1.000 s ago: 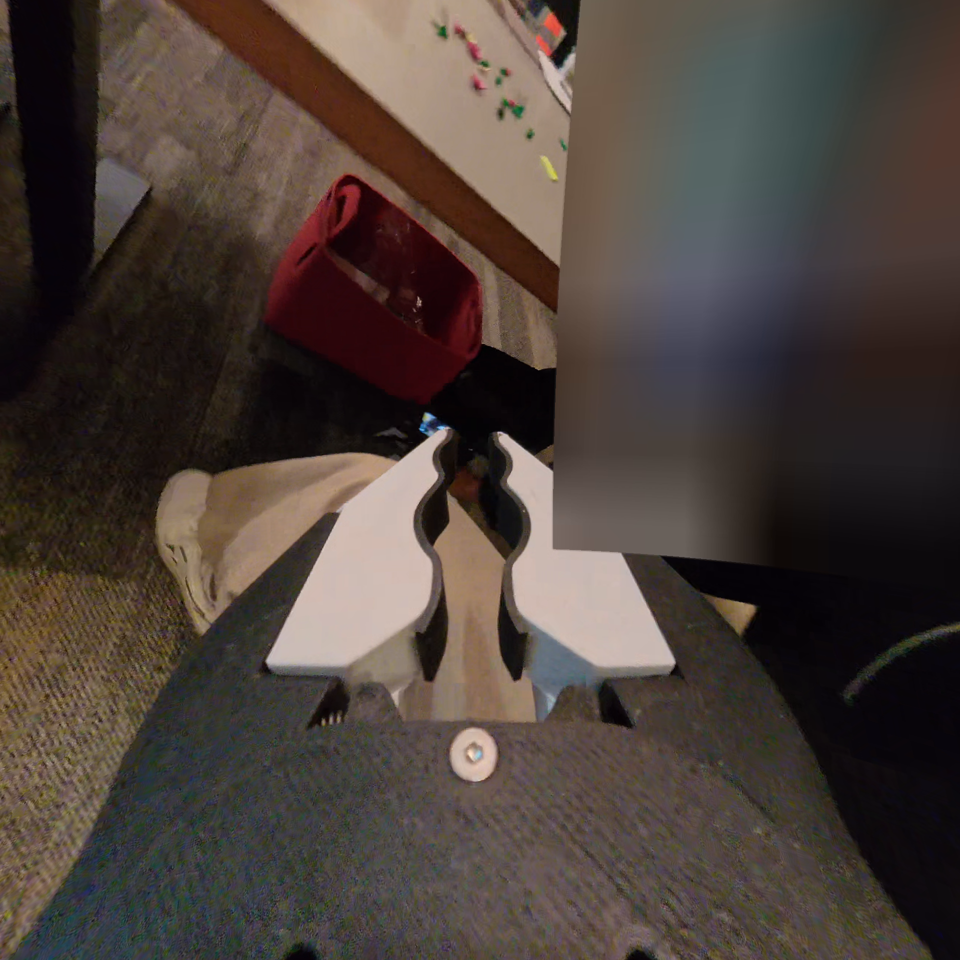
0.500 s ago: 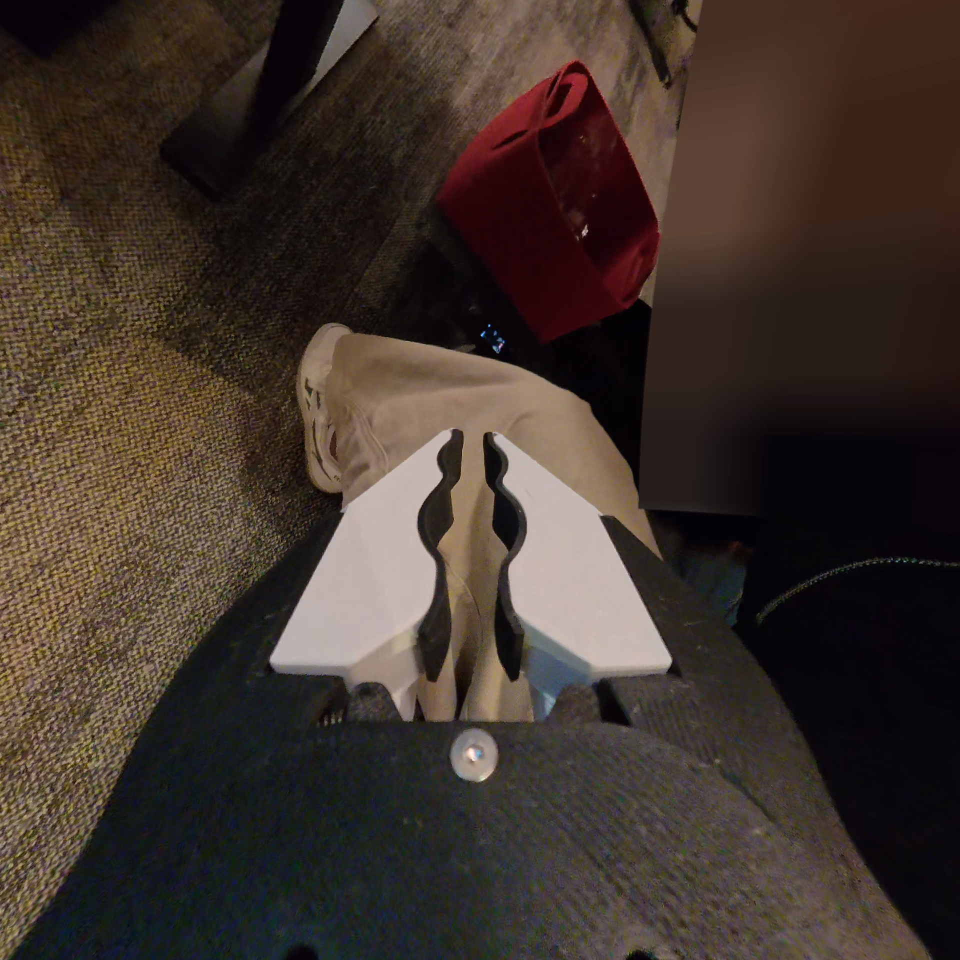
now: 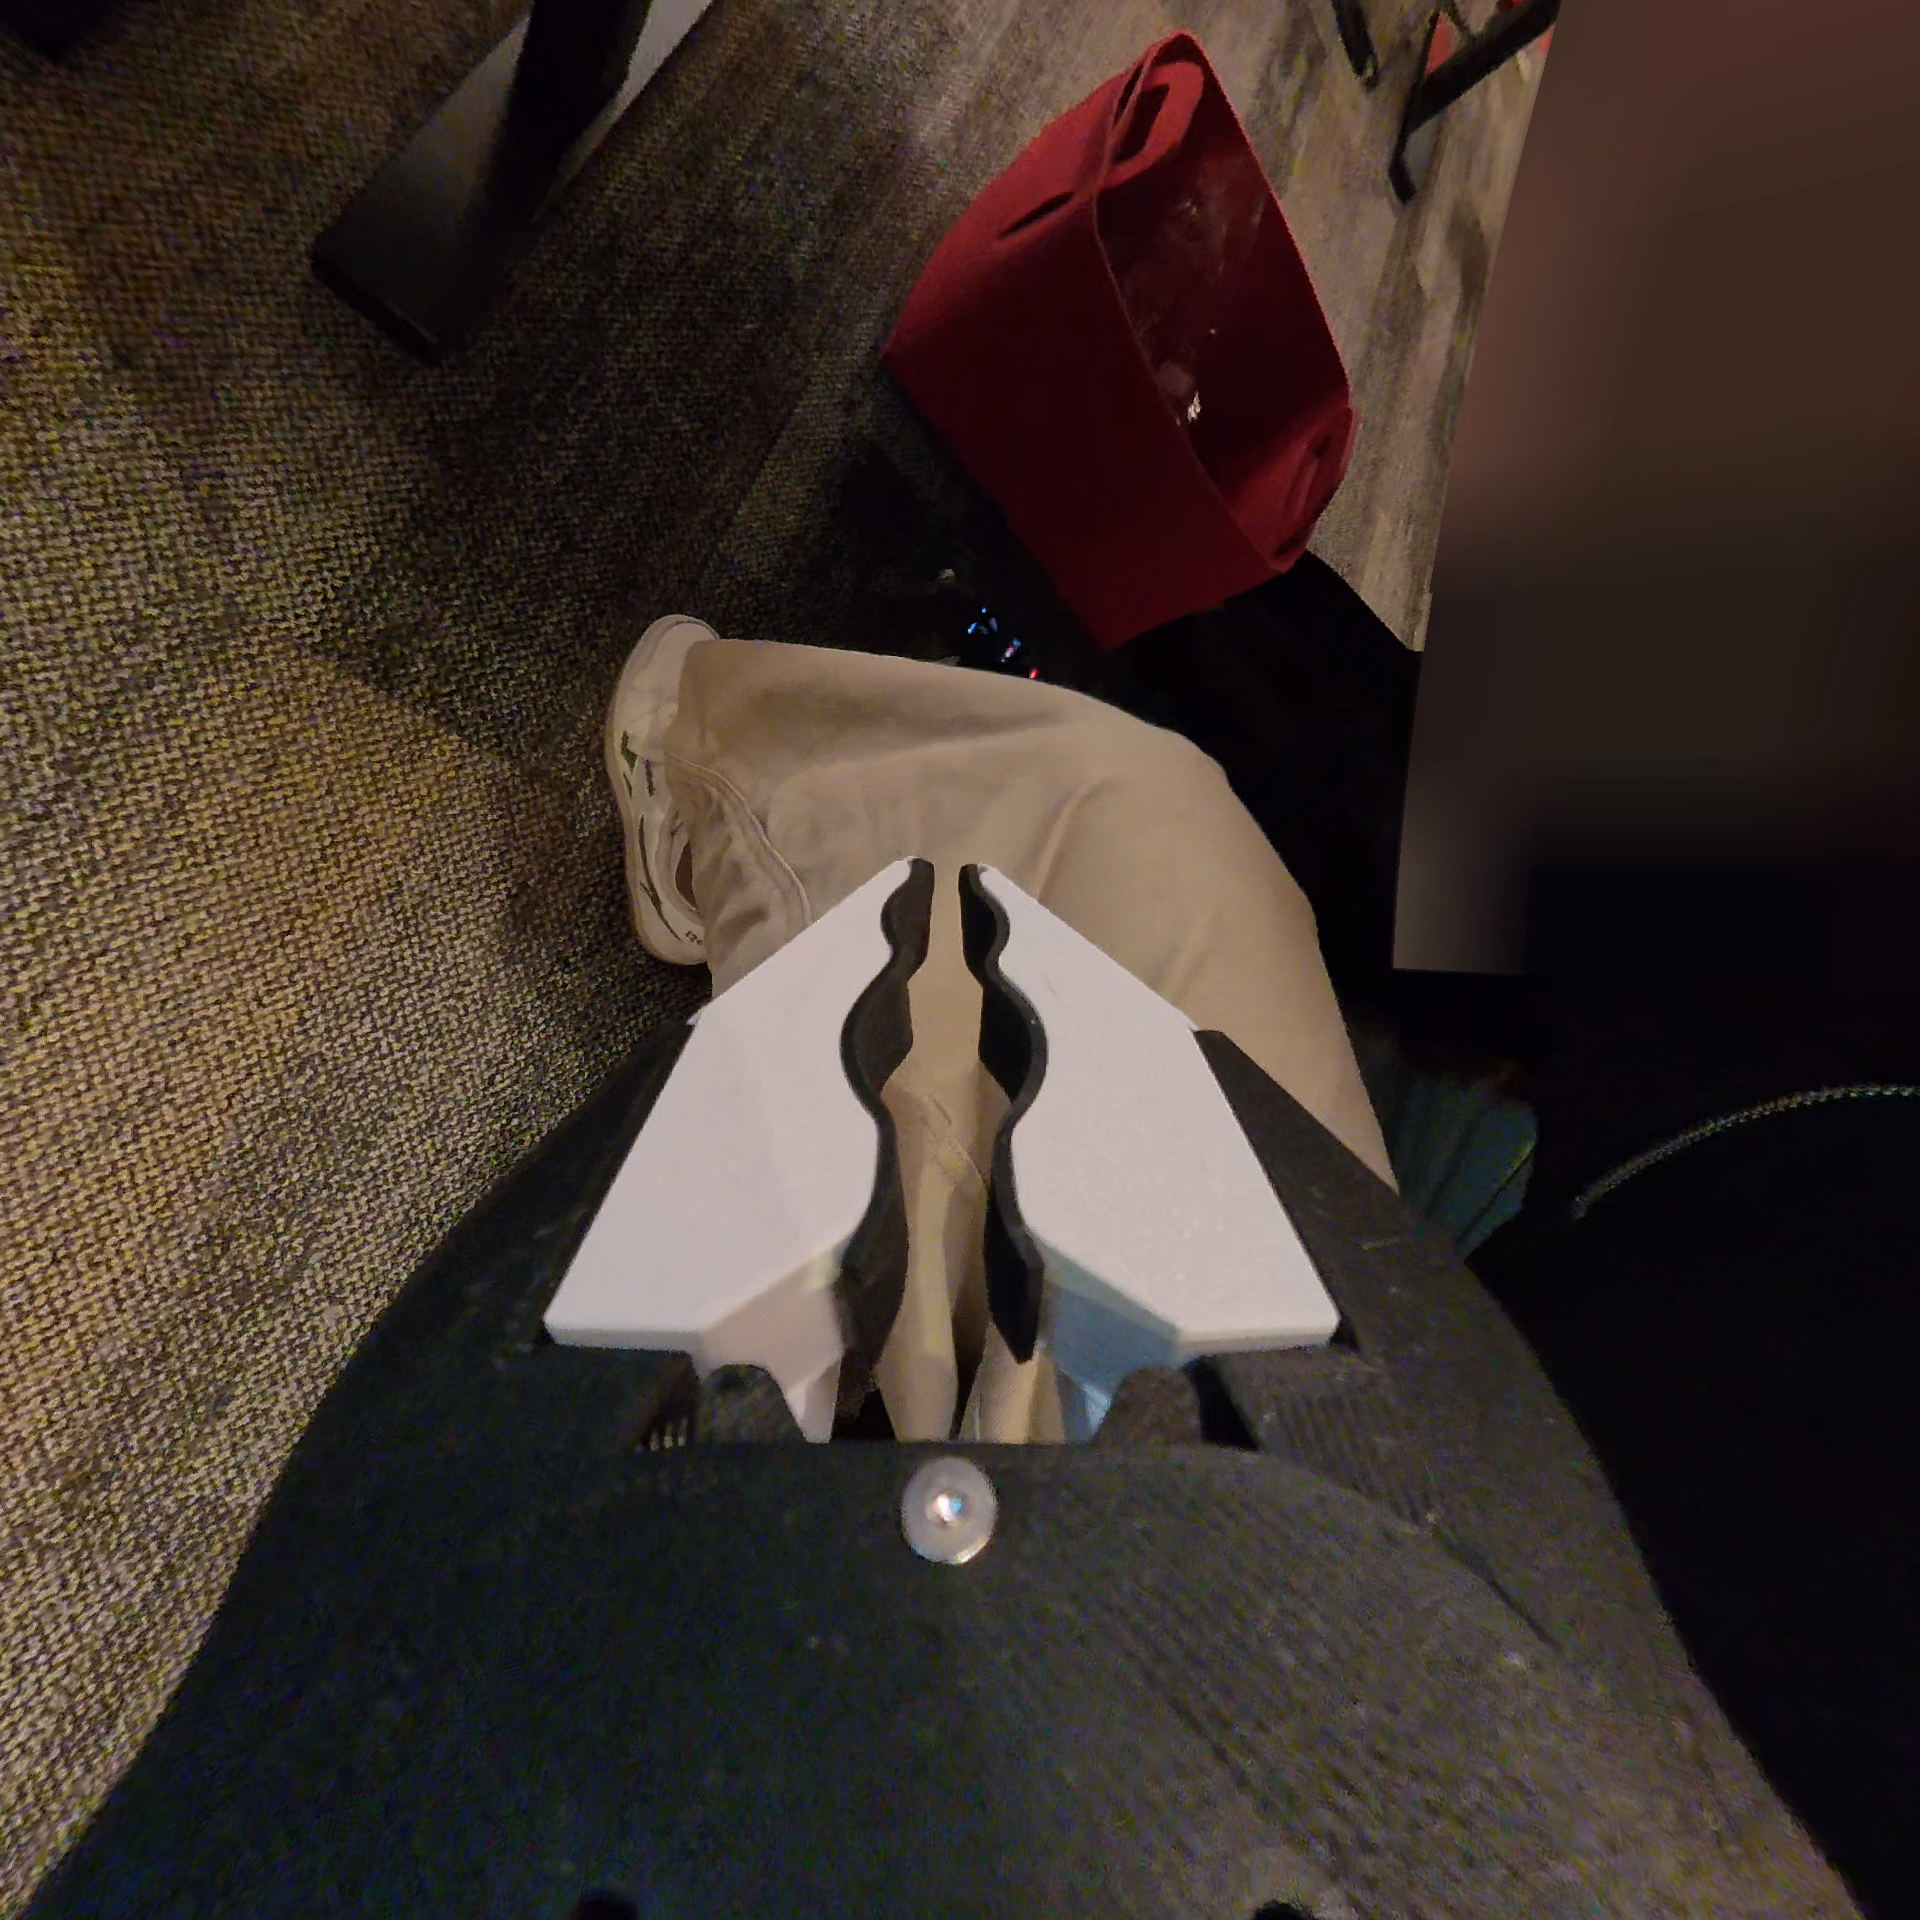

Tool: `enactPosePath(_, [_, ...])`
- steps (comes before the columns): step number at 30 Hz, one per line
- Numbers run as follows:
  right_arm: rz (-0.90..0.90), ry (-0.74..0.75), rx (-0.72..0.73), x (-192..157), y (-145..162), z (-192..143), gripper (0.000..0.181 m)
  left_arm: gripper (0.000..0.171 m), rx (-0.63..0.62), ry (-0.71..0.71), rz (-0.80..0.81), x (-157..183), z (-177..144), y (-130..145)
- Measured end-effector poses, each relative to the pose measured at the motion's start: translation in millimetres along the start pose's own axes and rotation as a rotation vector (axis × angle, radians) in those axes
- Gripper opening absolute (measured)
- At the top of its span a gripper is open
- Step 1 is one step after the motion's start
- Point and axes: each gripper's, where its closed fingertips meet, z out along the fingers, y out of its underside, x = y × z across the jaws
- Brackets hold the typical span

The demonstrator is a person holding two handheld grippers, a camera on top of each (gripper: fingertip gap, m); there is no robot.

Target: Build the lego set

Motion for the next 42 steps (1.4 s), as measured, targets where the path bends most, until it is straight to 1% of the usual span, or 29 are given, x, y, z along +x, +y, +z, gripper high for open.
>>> enactPosePath(1, [-0.009, -0.008, 0.018, -2.8, -4.0, -8.5, 0.028, 0.005, 0.001, 0.007, 0.006, 2.9, 0.1, -1.9])
enactPosePath(2, [-0.026, -0.009, 0.032, -5.4, -7.5, -19.3, 0.028, 0.005, 0.010, 0.020, 0.012, 7.7, -0.4, -6.0])
enactPosePath(4, [-0.060, -0.016, 0.073, -13.4, -18.0, -48.5, 0.028, 0.005, 0.057, 0.077, 0.027, 25.7, -2.3, -23.0])
enactPosePath(7, [-0.129, -0.026, 0.136, -30.7, -34.9, -109.8, 0.028, 0.005, 0.144, 0.181, 0.088, 62.9, -4.2, -55.4])
enactPosePath(10, [-0.182, -0.035, 0.249, -58.3, -53.4, -189.4, 0.028, 0.005, 0.197, 0.254, 0.188, 106.0, -5.2, -80.2])
enactPosePath(12, [-0.187, -0.023, 0.325, -79.4, -59.3, -246.8, 0.028, 0.006, 0.237, 0.250, 0.279, 128.5, -5.9, -93.2])
enactPosePath(14, [-0.188, -0.026, 0.387, -105.8, -57.5, -304.8, 0.028, 0.005, 0.264, 0.233, 0.369, 145.9, -5.3, -100.0])
enactPosePath(17, [-0.194, -0.002, 0.441, -145.6, -42.5, -389.2, 0.028, 0.004, 0.269, 0.238, 0.452, 167.3, -3.8, -96.2])
enactPosePath(21, [-0.166, 0.040, 0.534, -193.6, -20.8, -510.1, 0.028, 0.004, 0.269, 0.307, 0.472, 189.7, -7.0, -85.0])
enactPosePath(23, [-0.175, 0.074, 0.557, -209.0, -9.3, -568.0, 0.027, 0.003, 0.262, 0.327, 0.480, 196.4, -6.3, -80.1])
enactPosePath(25, [-0.168, 0.135, 0.498, -208.2, 12.1, -611.6, 0.027, 0.002, 0.243, 0.344, 0.493, 202.9, -3.6, -73.3])
enactPosePath(26, [-0.156, 0.166, 0.494, -204.5, 21.3, -633.4, 0.027, 0.001, 0.229, 0.351, 0.504, 206.5, -1.5, -69.4])
enactPosePath(29, [-0.098, 0.269, 0.511, -177.8, 44.1, -692.1, 0.027, 0.001, 0.187, 0.362, 0.550, 216.2, 6.2, -57.3])
enactPosePath(31, [-0.094, 0.349, 0.465, -146.2, 57.7, -719.4, 0.027, 0.001, 0.157, 0.363, 0.581, 220.1, 10.5, -48.6])
enactPosePath(32, [-0.106, 0.386, 0.427, -127.4, 63.3, -727.4, 0.027, 0.000, 0.144, 0.358, 0.596, 220.5, 12.4, -44.9])
enactPosePath(34, [-0.122, 0.412, 0.346, -90.2, 69.9, -731.2, 0.027, 0.001, 0.125, 0.337, 0.629, 219.3, 14.9, -40.8])
enactPosePath(36, [-0.131, 0.353, 0.304, -62.9, 67.0, -723.0, 0.027, 0.001, 0.119, 0.314, 0.649, 215.6, 17.3, -40.1])
enactPosePath(39, [-0.154, 0.249, 0.232, -34.7, 61.5, -702.7, 0.027, 0.001, 0.087, 0.307, 0.629, 207.0, 25.2, -37.5])
enactPosePath(42, [-0.225, 0.226, 0.144, -11.4, 60.3, -686.4, 0.027, 0.001, 0.045, 0.286, 0.600, 189.3, 40.4, -35.6])
